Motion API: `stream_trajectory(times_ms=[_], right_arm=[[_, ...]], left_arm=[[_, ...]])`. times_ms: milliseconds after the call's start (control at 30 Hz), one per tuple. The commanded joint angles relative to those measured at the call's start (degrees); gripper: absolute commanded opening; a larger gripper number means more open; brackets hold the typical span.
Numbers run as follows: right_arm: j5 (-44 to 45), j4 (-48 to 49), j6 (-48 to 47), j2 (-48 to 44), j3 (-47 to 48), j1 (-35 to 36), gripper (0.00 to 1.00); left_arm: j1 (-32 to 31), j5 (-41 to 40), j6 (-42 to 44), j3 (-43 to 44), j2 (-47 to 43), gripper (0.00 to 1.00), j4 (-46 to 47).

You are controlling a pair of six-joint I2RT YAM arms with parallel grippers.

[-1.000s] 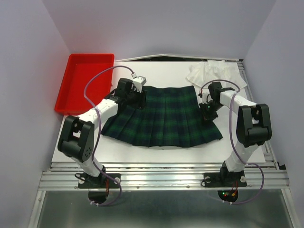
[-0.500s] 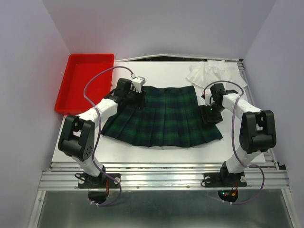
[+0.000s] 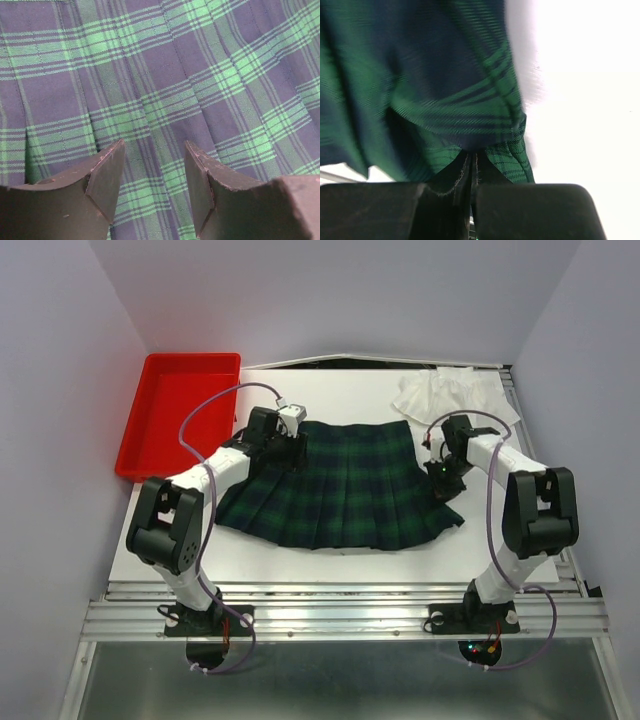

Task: Fold and stack the skirts
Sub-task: Flatten the skirt out

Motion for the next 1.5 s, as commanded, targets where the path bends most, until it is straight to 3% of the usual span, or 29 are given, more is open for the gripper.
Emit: stream_trajectory(times_ms=[0,200,333,433,567,633,667,700,733,800,833,900,1000,1100,1267,1467], right_arm=[[-5.7,-3.3,-1.6,-6.0,5.9,0.5,0.01],[-23.1,-8.9,-0.7,-9.2,10.4,0.5,0.01],[-36.4,-8.7,2.7,-9.2,6.0,0.5,0.01],[-37.6,-6.0,4.4,-7.1,0.4,0.0,0.01],[-33.2,-5.1,6.5,-5.6,0.6,-3.5,0.01],[-30.0,-4.4,8.0,-5.5,0.6,-5.7,0.08],[-25.7,-4.3,9.8,-5.4,1.7,-5.7,0.39],[-24.1,-4.6,9.0,-5.2,2.9,-5.7,0.39],[-23.8,-7.0,7.2,-5.0,4.7,-5.7,0.63],[-18.2,-7.4,7.7,-5.3,9.7,-6.2,0.77],[-13.8,-6.6,7.2,-6.1,13.0,-6.2,0.89],[-11.3,-5.1,5.4,-6.3,14.6,-6.2,0.92],[-15.3,-3.9,1.6,-2.2,20.5,-6.2,0.90],[-18.7,-2.5,-0.5,5.0,23.8,-6.2,0.73],[-22.1,1.3,-2.9,15.8,30.1,-5.7,0.57],[-18.6,2.3,-1.3,22.3,32.4,-3.9,0.55]], left_arm=[[-0.2,-0.4,-0.5,-0.5,0.7,0.61,0.8],[-0.2,-0.5,-0.5,0.1,1.6,0.60,-0.1],[-0.1,-0.9,0.1,0.6,1.6,0.59,-1.3],[0.3,-1.2,0.4,0.6,0.9,0.59,-1.8],[0.5,-2.0,2.3,0.5,-1.7,0.59,-2.8],[0.5,-2.4,3.1,0.7,-2.9,0.59,-3.9],[0.5,-3.2,3.2,0.8,-3.8,0.59,-4.0],[0.5,-3.7,3.4,0.8,-4.3,0.60,-4.1],[0.5,-4.0,3.6,0.9,-4.8,0.61,-4.4],[0.7,-5.6,3.7,0.9,-6.1,0.62,-5.1],[0.7,-6.5,3.9,0.9,-6.8,0.62,-5.6],[0.7,-7.1,4.1,0.6,-7.5,0.62,-5.9],[0.8,-6.3,4.8,0.1,-7.4,0.62,-7.2],[1.0,-6.2,4.3,-0.1,-5.6,0.62,-7.8],[1.4,-5.7,4.4,1.9,0.8,0.60,-7.3],[1.4,-4.9,3.6,8.1,9.0,0.55,-9.3]])
